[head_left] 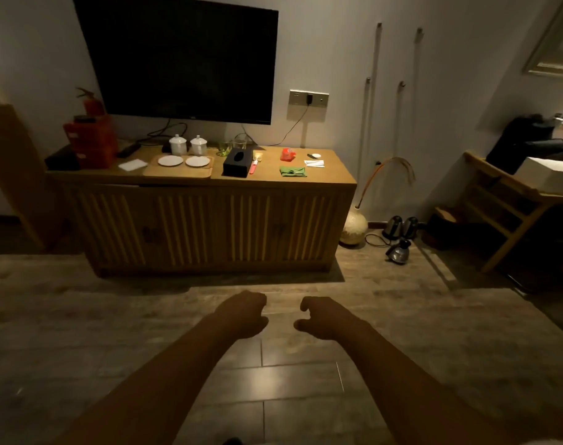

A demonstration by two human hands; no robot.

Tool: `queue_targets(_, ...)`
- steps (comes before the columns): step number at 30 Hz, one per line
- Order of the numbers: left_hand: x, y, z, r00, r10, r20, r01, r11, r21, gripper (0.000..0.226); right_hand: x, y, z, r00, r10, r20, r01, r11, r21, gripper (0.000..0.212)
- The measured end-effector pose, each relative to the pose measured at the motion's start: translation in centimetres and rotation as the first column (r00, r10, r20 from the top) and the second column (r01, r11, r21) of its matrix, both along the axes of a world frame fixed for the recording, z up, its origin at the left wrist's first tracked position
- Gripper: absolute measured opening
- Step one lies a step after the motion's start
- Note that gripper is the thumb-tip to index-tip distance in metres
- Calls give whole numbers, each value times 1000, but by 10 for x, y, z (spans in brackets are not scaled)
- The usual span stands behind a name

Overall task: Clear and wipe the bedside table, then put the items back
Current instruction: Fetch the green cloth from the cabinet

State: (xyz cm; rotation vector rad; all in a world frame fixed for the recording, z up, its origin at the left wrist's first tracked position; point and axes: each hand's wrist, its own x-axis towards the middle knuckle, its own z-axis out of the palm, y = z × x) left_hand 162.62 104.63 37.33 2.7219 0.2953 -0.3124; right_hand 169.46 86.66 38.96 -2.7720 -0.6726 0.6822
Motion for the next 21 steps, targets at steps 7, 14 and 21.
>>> queue_targets(7,175,92,21,995,-93,17,94,995,-23,36,162,72,20,997,-68,21,68,998,19,52)
queue_targets(14,313,126,25,991,-134,-8,133,991,-13,22,292,113,20,994,-104,8,103,990,98,31)
queue_targets(21,496,150,13,997,-71,-24,70,996,-61,24,491,137,-6,993,-106,-59,115,980,162,24)
